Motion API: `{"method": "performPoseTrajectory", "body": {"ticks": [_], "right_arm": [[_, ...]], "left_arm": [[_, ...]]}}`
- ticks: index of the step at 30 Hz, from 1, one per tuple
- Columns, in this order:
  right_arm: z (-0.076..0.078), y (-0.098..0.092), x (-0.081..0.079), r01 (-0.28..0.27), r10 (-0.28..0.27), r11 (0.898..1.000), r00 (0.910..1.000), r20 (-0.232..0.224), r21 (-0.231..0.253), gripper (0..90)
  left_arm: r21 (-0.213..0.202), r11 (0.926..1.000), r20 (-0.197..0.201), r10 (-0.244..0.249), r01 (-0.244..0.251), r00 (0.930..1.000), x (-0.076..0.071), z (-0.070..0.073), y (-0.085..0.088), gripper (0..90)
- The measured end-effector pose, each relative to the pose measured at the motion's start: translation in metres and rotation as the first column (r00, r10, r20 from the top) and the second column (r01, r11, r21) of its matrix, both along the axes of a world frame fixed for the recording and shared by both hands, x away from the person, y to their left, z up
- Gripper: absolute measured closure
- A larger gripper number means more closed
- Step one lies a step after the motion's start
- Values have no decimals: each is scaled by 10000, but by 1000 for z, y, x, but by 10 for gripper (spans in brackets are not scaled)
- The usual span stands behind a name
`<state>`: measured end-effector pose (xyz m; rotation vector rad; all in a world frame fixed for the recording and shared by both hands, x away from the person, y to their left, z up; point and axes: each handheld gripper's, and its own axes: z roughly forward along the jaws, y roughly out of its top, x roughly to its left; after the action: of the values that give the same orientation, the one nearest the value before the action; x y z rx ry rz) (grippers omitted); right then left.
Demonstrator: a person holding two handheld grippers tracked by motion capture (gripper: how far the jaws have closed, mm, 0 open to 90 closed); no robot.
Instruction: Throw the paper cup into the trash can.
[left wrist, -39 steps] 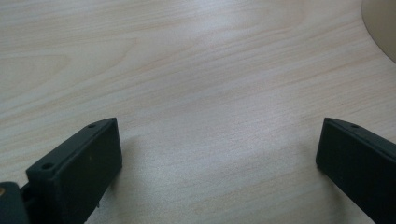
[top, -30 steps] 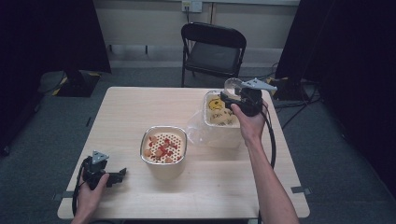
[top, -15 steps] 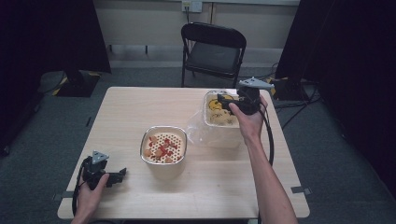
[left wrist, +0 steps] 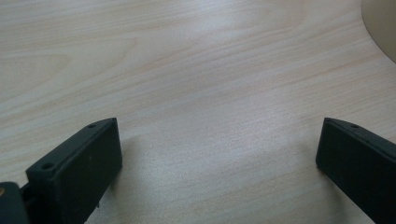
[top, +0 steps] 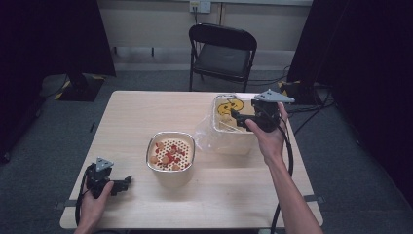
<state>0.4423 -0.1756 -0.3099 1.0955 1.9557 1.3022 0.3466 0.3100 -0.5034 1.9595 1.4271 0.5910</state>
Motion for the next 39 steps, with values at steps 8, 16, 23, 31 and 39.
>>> {"method": "performPoseTrajectory", "body": {"ticks": [8,16,23,31,39], "right_arm": [[-6,-12,-29,-109,110,9999,9998,-183,56,168],[-26,-27,-60,-87,92,9998,9994,-343,157,167],[-61,-41,-88,297,-298,9996,9968,-748,-18,165],[-136,-53,-102,448,-598,9965,9717,-2284,-701,152],[-182,-60,-98,711,-1231,9838,9355,-3311,-1648,154]], "left_arm": [[1,10000,0,5,-5,10000,0,0,0,0],[2,10000,1,0,0,10000,0,0,0,0],[4,10000,1,5,-5,10000,0,0,0,0],[4,10000,1,4,-4,10000,0,0,0,0],[7,10000,-1,3,-3,10000,0,0,0,0]]}}
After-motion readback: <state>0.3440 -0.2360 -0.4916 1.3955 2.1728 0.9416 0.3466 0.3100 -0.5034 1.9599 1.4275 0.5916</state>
